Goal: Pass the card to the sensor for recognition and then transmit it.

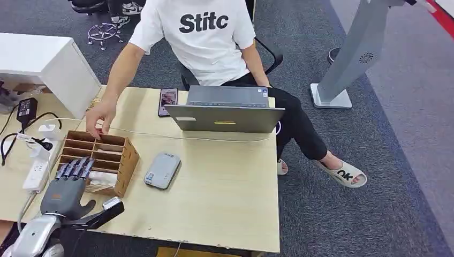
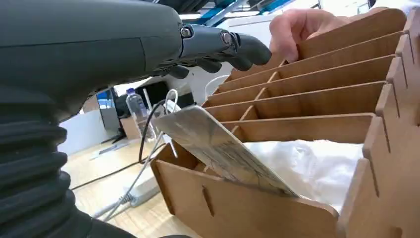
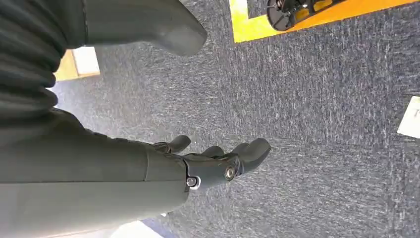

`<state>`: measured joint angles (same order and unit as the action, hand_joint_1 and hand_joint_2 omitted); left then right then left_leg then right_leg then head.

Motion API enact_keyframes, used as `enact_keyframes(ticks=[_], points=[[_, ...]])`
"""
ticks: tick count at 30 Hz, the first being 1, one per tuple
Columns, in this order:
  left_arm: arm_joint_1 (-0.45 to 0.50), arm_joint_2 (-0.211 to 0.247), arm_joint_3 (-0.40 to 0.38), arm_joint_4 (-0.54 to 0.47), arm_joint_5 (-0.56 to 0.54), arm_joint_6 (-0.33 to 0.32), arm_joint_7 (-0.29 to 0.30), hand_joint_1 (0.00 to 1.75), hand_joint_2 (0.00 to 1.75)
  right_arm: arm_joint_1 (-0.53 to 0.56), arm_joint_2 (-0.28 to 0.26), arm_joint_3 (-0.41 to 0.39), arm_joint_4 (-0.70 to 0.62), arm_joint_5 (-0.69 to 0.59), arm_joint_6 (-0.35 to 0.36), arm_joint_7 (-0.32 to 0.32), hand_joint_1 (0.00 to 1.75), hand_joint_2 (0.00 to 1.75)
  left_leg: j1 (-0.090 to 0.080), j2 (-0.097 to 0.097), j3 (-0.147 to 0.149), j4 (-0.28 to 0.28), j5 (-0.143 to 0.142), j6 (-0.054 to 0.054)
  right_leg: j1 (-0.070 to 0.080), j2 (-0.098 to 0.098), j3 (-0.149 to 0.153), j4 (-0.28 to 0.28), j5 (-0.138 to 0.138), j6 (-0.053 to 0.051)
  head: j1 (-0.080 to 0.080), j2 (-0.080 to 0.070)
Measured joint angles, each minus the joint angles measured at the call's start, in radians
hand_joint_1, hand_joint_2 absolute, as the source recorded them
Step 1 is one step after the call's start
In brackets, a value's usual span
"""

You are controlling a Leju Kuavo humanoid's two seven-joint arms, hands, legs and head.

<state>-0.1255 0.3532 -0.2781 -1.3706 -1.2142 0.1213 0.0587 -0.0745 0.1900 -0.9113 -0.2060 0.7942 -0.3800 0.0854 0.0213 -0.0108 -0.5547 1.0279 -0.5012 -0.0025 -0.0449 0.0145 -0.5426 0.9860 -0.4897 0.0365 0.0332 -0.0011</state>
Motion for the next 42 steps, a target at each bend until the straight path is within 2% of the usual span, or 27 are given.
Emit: enact_keyframes(ticks=[1, 12, 21, 35, 42], points=[[-0.001, -0.003, 0.002, 0.005, 0.003, 0.004, -0.009, 1.75, 1.75, 0.000, 0.000, 0.000, 0.000, 0.002, 0.000, 0.000, 0.00, 1.75, 0.000, 0.000, 0.000, 0.000, 0.000, 0.000, 0.000, 0.000, 0.000, 0.000, 0.000, 0.000, 0.000, 0.000], [-0.002, -0.034, 0.006, 0.034, 0.025, 0.013, -0.061, 1.75, 1.75, -0.001, 0.000, 0.003, 0.000, 0.016, 0.003, -0.005, 0.00, 1.75, 0.000, 0.000, 0.000, 0.000, 0.000, 0.000, 0.000, 0.000, 0.000, 0.000, 0.000, 0.000, 0.000, 0.000], [-0.005, -0.043, 0.006, 0.039, 0.033, 0.020, -0.079, 1.75, 1.75, -0.001, 0.000, 0.003, 0.000, 0.022, 0.004, -0.005, 0.00, 1.75, 0.000, 0.001, 0.000, 0.000, 0.000, 0.000, 0.000, 0.001, 0.000, 0.000, 0.000, 0.000, 0.000, 0.000], [-0.004, -0.053, 0.006, 0.041, 0.029, 0.031, -0.078, 1.75, 1.75, -0.001, 0.000, 0.003, 0.000, 0.026, 0.004, -0.006, 0.00, 1.75, 0.000, 0.001, 0.000, 0.000, 0.000, 0.000, 0.000, 0.001, 0.000, 0.000, 0.000, 0.000, 0.000, 0.000], [-0.004, -0.061, 0.017, 0.035, 0.032, 0.084, -0.078, 1.75, 1.75, -0.001, 0.000, 0.003, 0.000, 0.031, 0.005, -0.006, 0.00, 1.75, 0.000, 0.000, 0.000, 0.000, 0.000, 0.000, 0.000, 0.001, 0.000, 0.000, 0.000, 0.000, 0.000, 0.000]])
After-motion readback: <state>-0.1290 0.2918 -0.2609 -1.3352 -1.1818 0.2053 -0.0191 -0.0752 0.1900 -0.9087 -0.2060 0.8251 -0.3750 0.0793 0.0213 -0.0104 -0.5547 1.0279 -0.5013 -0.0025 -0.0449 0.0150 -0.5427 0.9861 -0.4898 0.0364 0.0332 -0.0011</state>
